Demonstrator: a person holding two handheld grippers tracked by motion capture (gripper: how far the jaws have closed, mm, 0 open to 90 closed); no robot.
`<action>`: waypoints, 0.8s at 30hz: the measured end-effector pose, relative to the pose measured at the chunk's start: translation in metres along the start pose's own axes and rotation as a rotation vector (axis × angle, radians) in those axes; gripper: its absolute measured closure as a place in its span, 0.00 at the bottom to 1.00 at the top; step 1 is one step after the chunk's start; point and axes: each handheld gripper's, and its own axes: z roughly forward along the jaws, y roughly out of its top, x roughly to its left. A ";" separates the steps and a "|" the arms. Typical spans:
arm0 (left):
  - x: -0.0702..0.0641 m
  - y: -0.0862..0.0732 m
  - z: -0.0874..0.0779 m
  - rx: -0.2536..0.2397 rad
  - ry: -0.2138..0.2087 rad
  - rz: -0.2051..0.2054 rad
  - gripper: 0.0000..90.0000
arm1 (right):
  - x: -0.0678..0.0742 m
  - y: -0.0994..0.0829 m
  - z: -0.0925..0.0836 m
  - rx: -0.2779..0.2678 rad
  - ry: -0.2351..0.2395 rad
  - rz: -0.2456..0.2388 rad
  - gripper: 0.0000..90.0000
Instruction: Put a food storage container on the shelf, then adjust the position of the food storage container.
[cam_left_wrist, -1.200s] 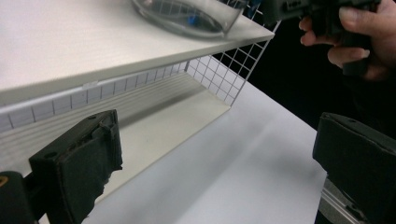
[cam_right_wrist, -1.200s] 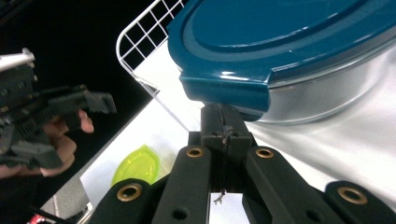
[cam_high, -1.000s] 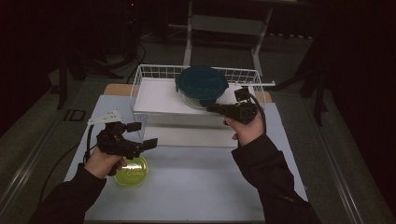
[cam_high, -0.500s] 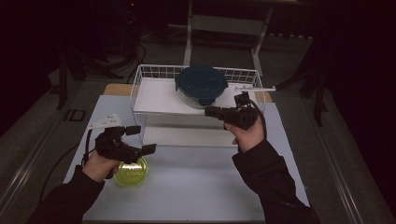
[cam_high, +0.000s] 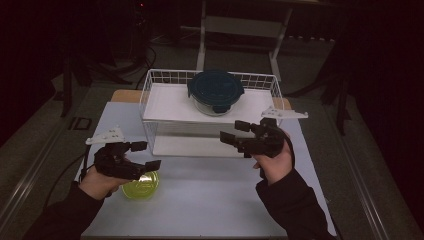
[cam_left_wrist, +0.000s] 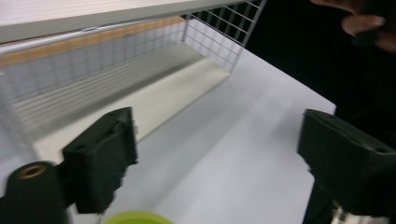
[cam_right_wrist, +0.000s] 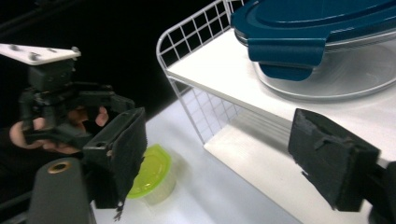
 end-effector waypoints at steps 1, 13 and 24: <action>0.001 -0.002 -0.001 0.009 0.011 0.001 0.16 | 0.001 -0.002 -0.002 -0.003 0.009 -0.015 0.17; 0.018 -0.029 -0.030 0.031 0.100 -0.010 0.64 | 0.009 -0.040 -0.035 -0.026 0.044 -0.058 0.16; 0.037 -0.061 -0.040 0.127 0.194 -0.042 0.88 | 0.004 -0.078 -0.058 -0.009 0.018 -0.049 0.16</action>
